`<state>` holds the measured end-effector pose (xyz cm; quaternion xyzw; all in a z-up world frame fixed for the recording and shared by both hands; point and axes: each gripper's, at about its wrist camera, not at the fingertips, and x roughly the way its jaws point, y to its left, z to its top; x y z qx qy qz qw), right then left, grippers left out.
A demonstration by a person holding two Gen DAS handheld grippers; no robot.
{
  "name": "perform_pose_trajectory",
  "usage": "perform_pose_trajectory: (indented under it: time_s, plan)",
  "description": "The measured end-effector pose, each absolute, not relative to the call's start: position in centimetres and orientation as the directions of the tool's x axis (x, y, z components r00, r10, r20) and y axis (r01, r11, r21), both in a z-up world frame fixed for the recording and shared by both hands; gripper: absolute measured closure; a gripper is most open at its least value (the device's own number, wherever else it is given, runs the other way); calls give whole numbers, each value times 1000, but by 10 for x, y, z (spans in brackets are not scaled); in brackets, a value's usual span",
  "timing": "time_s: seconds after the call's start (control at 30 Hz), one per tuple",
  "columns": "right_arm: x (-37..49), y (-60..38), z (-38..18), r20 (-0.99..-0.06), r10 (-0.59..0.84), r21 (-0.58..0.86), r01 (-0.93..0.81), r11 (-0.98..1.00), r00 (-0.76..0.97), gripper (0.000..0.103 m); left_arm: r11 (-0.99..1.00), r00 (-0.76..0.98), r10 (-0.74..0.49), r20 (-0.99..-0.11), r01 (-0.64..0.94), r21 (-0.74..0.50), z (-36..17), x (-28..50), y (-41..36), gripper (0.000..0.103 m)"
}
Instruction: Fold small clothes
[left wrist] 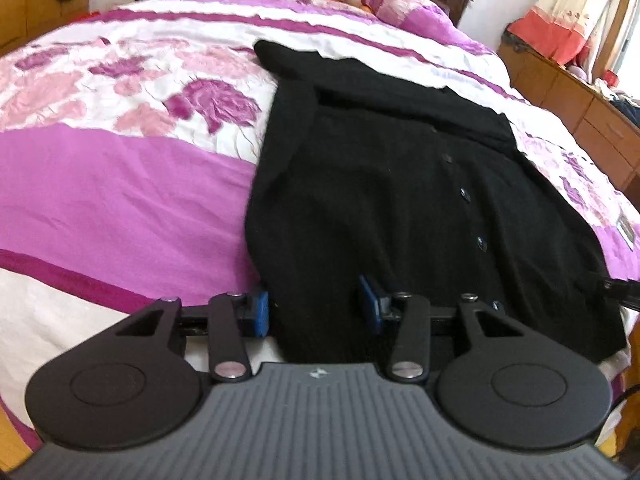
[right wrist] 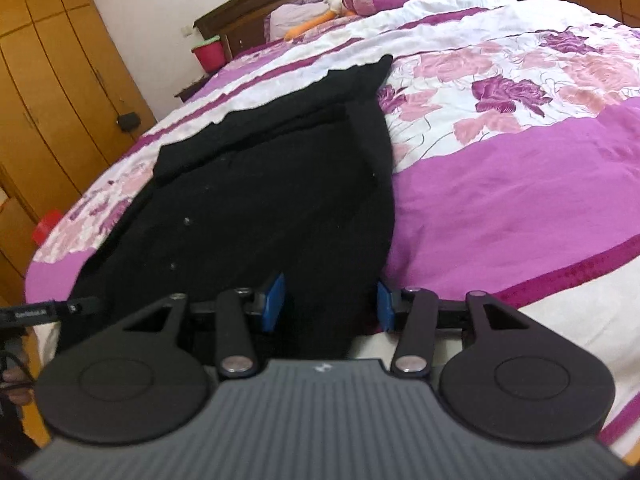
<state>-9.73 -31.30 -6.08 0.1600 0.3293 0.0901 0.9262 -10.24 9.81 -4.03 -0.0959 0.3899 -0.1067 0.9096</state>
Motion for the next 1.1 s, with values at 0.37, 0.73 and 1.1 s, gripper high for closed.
perform_pose_trajectory:
  time_s: [0.37, 0.73, 1.1]
  plan:
    - [-105, -308, -67, -559, 277, 322, -104, 941, 781, 59, 955, 651, -292, -701, 157, -252, -50, -96, 88, 66]
    - [-105, -311, -74, -534, 291, 333, -118, 935, 794, 61, 944, 615, -324, -719, 161, -287, -58, -88, 85, 67]
    - [-109, -317, -68, -506, 343, 383, -150, 912, 791, 94, 879, 560, -457, -692, 162, -449, -52, -78, 98, 96]
